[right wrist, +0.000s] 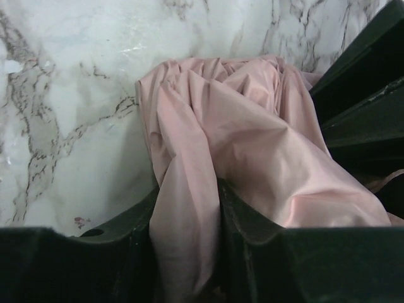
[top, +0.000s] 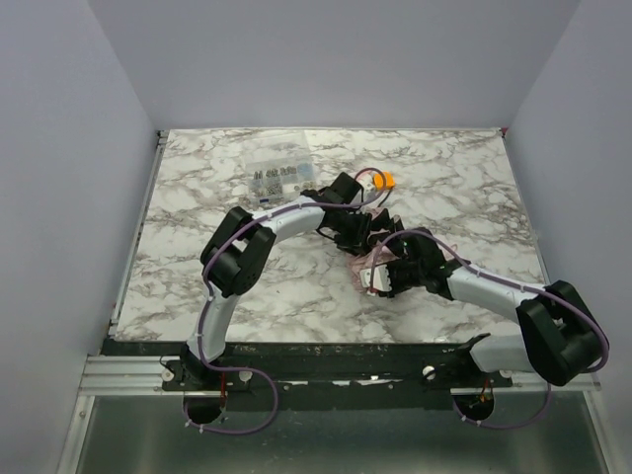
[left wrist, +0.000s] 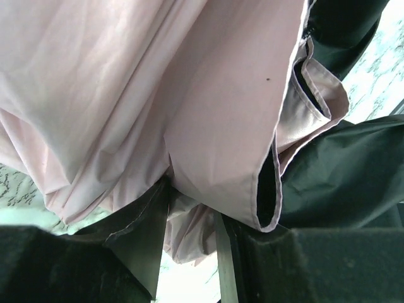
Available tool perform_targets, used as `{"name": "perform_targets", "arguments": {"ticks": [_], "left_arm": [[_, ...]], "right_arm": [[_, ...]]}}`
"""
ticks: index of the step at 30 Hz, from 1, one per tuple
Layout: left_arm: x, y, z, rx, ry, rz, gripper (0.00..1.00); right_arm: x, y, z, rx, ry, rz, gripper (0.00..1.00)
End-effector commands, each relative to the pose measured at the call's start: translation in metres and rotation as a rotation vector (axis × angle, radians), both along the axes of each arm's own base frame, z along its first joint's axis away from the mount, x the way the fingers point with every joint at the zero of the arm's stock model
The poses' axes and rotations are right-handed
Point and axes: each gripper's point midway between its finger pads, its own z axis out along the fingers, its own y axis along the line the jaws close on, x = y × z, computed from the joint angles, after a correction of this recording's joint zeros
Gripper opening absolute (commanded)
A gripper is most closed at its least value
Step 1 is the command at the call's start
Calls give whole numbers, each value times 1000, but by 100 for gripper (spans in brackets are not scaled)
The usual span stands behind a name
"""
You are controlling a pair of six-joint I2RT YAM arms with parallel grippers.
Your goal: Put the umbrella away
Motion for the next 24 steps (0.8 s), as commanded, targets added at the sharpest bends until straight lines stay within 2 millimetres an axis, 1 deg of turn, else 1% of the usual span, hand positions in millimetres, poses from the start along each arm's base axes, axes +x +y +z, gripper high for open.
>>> {"name": "perform_targets", "arguments": {"ticks": [1,2,4,6,8,10,14,16,17,19,20,21,23,24], "left_arm": [[-56,-10,-14,-6,152,-119,36],[-56,-9,-14,-4,150,-117,36],[-48,-7,-9,3,116,-93,38],[-35,-7,7,-29,81,-62,41],[-19,-6,31,-76,40,-26,43],[-2,-5,58,-123,-5,9,46],[25,-1,107,-218,-74,57,51],[37,6,123,-239,-105,83,52],[41,9,127,-244,-116,92,52],[51,19,129,-228,-132,122,54],[55,25,124,-206,-136,139,54],[59,29,118,-176,-143,155,55],[63,35,100,-123,-121,160,57],[63,35,93,-106,-110,155,60]], "right_arm": [[27,-14,-10,-56,-80,-132,33],[25,-13,-12,-58,-61,-128,33],[14,-11,-14,-62,-7,-100,33],[1,-11,-17,-69,43,-56,33],[-10,-12,-19,-83,87,-29,29],[-18,-15,-22,-102,121,-11,28],[-25,-19,-25,-120,150,-5,26],[-25,-19,-24,-119,154,-5,26],[-26,-18,-24,-117,158,-5,26],[-26,-17,-23,-113,163,-5,27],[-25,-17,-23,-112,165,-4,26],[-25,-16,-22,-110,166,-4,27],[-25,-15,-21,-105,169,-3,26],[-25,-14,-21,-104,171,-4,27]]}}
